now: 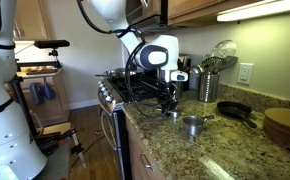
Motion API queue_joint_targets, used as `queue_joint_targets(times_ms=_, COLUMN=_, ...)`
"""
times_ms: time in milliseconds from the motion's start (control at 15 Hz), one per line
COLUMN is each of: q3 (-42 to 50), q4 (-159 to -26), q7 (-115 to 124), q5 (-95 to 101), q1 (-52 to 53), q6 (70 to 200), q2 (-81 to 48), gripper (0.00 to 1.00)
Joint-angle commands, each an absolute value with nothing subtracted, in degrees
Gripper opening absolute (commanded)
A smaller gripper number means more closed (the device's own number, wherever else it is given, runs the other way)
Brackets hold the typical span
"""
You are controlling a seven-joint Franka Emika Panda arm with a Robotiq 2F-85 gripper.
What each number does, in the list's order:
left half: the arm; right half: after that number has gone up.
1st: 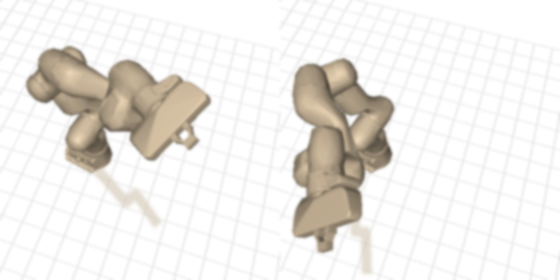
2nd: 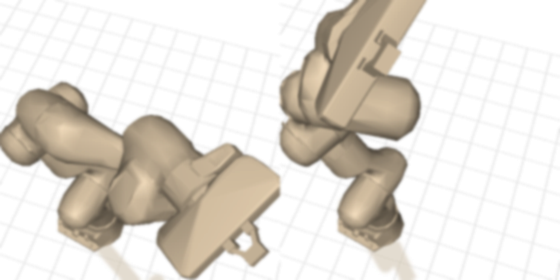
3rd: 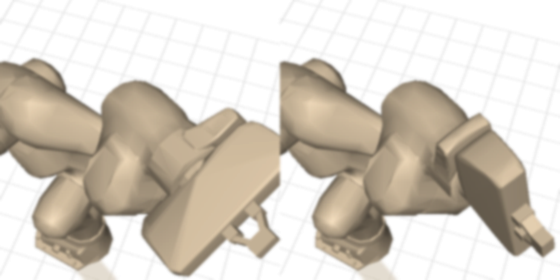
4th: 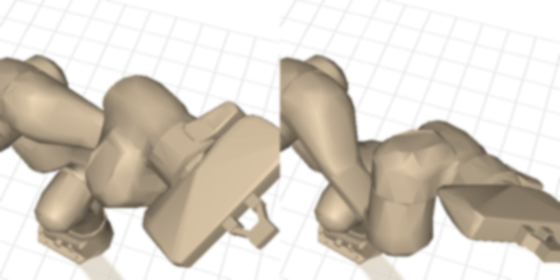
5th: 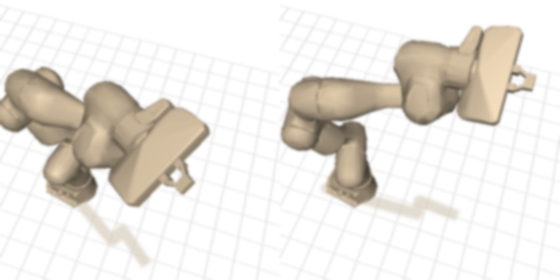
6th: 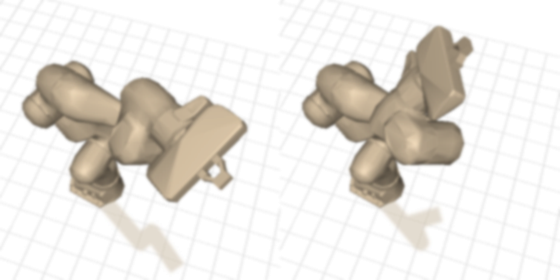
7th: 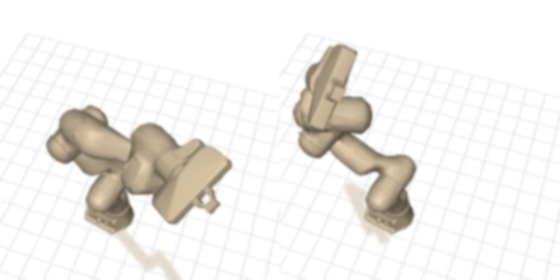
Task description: Separate the three pots.
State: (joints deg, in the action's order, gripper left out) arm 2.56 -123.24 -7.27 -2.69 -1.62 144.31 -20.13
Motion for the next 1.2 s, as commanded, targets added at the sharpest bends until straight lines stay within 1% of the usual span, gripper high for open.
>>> queue_joint_targets(times_ms=0, q3=1.8, q4=-122.2, q7=-8.1, q5=-1.7, q1=-2.6, q6=142.0, q2=-20.1, gripper=0.1)
queue_joint_targets(times_ms=67, q3=1.7, q4=-122.2, q7=-8.1, q5=-1.7, q1=-2.6, q6=141.8, q2=-20.1, gripper=0.1)
queue_joint_targets(times_ms=133, q3=1.7, q4=-122.2, q7=-8.1, q5=-1.7, q1=-2.5, q6=141.7, q2=-20.0, gripper=0.13)
queue_joint_targets(times_ms=1133, q3=2.5, q4=-124.3, q7=-6.0, q5=0.8, q1=-1.7, q6=141.6, q2=-15.5, gripper=0.13)
